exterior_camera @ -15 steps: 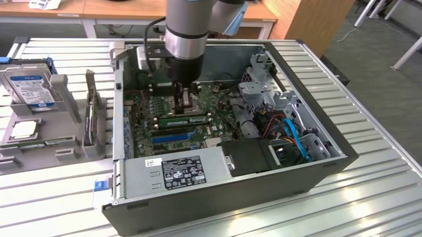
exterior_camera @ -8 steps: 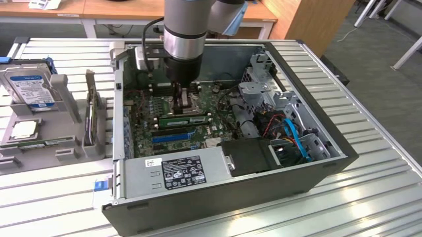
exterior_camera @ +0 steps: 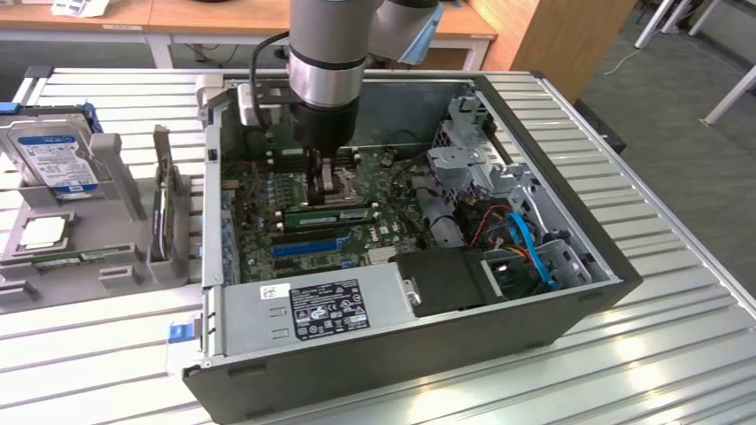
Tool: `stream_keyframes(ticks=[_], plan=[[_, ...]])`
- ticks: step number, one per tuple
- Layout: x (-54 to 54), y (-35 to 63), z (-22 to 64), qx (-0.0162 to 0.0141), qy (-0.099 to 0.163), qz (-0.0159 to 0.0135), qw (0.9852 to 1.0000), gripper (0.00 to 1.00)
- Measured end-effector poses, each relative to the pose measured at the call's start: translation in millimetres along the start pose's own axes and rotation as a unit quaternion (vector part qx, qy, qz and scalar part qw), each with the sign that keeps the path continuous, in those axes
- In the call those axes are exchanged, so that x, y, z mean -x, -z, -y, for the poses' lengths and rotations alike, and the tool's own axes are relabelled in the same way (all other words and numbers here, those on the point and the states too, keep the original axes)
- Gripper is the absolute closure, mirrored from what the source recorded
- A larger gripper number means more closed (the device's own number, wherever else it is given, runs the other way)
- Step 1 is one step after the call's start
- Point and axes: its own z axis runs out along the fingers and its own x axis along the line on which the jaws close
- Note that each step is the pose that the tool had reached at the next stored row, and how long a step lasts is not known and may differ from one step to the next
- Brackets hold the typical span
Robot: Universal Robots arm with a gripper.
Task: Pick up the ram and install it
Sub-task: 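Press down the ram until it locks into place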
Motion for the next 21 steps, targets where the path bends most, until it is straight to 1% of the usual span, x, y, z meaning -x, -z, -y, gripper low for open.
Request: stream_keyframes(ticks=[9,21], plan=[[-0.9,-0.9,0.0,0.0,0.0,0.0,1.0,0.9],[-1.2,-8.3,0.2,-0.0008,0.0,0.0,1.0,0.9]])
